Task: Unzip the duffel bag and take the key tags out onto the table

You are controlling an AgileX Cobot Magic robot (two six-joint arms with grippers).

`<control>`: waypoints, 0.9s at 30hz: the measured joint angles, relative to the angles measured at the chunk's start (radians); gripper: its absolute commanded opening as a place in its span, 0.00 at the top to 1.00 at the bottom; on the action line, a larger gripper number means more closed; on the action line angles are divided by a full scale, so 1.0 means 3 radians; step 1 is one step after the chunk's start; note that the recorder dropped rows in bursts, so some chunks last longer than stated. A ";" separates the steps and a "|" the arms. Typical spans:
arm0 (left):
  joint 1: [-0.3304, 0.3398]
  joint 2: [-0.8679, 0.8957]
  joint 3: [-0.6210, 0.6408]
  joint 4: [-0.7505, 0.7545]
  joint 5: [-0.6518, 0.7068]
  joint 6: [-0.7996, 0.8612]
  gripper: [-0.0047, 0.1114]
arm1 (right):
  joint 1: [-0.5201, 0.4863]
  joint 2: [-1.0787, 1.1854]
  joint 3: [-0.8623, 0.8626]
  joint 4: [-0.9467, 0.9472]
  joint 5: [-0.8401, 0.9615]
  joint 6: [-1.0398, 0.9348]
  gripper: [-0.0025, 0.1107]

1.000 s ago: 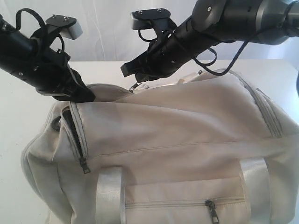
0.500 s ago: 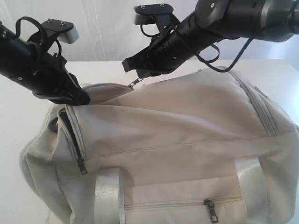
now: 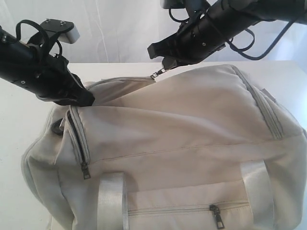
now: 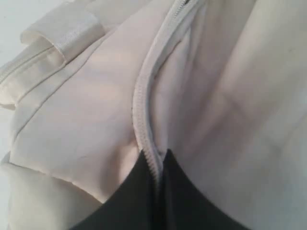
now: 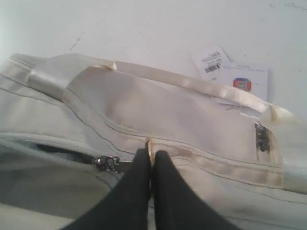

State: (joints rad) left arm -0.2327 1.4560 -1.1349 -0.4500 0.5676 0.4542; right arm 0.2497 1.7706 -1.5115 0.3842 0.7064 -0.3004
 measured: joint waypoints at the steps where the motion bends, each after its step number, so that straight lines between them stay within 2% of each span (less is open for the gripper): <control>1: 0.0000 0.0000 0.0000 -0.0006 -0.0005 0.0000 0.96 | -0.0023 -0.0017 0.0000 -0.0049 0.0031 0.0032 0.98; 12: 0.0000 0.0000 0.0000 -0.0042 0.0008 0.0000 0.96 | -0.0353 -0.0294 0.0000 -0.0539 0.0320 0.0295 0.98; 27: -0.0006 -0.0010 0.0000 -0.0089 0.0008 0.0000 0.96 | -0.0687 -0.0536 0.0000 -0.0857 0.0531 0.0415 0.98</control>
State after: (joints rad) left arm -0.2344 1.4529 -1.1349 -0.4767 0.5699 0.4542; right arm 0.0436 1.6099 -1.5115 0.1270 0.8656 -0.1759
